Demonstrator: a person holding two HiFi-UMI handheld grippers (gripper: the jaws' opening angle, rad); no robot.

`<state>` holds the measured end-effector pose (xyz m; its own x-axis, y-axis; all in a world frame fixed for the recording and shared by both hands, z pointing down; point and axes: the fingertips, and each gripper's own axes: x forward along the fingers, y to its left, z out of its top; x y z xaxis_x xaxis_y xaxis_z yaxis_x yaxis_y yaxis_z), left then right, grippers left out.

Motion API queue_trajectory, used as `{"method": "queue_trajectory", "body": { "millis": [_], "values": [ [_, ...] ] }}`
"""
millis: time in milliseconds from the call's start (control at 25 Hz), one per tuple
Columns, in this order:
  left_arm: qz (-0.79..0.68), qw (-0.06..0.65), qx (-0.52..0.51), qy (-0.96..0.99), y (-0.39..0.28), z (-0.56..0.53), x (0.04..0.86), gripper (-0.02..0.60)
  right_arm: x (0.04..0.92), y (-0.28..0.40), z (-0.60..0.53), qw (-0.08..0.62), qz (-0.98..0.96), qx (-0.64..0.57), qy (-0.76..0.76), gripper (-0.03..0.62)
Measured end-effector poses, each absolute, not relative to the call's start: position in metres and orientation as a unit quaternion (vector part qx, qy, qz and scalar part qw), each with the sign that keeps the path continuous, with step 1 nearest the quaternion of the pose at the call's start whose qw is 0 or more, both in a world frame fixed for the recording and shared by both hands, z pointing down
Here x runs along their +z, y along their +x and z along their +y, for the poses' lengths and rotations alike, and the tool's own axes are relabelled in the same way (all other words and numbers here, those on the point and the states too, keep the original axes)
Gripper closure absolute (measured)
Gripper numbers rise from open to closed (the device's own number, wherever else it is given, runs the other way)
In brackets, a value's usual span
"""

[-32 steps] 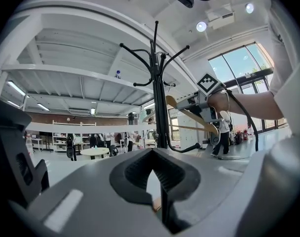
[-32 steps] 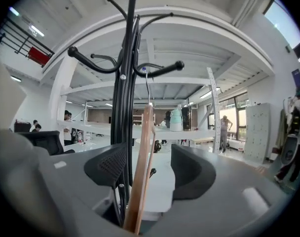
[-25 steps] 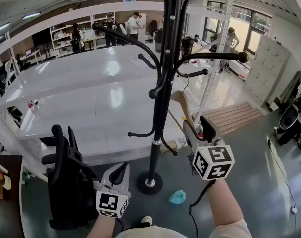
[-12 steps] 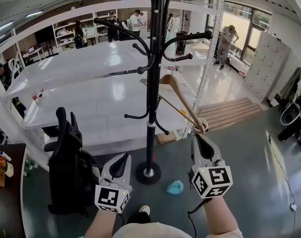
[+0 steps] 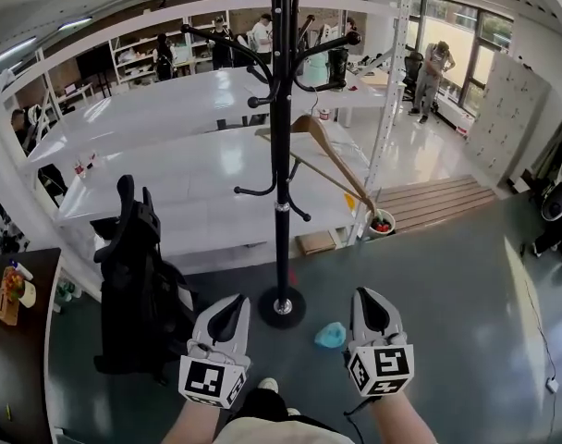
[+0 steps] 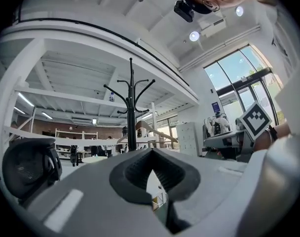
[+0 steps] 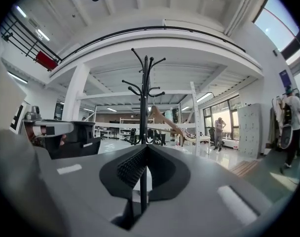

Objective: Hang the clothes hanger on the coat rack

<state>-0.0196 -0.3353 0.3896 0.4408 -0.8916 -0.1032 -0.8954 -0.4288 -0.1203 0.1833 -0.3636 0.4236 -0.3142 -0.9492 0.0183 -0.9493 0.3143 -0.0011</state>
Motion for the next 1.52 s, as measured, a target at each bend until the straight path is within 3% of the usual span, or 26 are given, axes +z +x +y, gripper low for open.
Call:
{"method": "queue_trajectory", "body": {
  "millis": [520,1520],
  "values": [
    [0.532,0.063,0.010,-0.845,-0.027,-0.270,0.407,0.581,0.450,0.179,-0.293,0.008,-0.811,0.047,0.583,0.568],
    [0.505,0.047,0.022,-0.862,-0.100,-0.060,0.405,0.581,0.461,0.095,-0.068,0.056,-0.791,0.055,0.607,0.568]
  ]
}}
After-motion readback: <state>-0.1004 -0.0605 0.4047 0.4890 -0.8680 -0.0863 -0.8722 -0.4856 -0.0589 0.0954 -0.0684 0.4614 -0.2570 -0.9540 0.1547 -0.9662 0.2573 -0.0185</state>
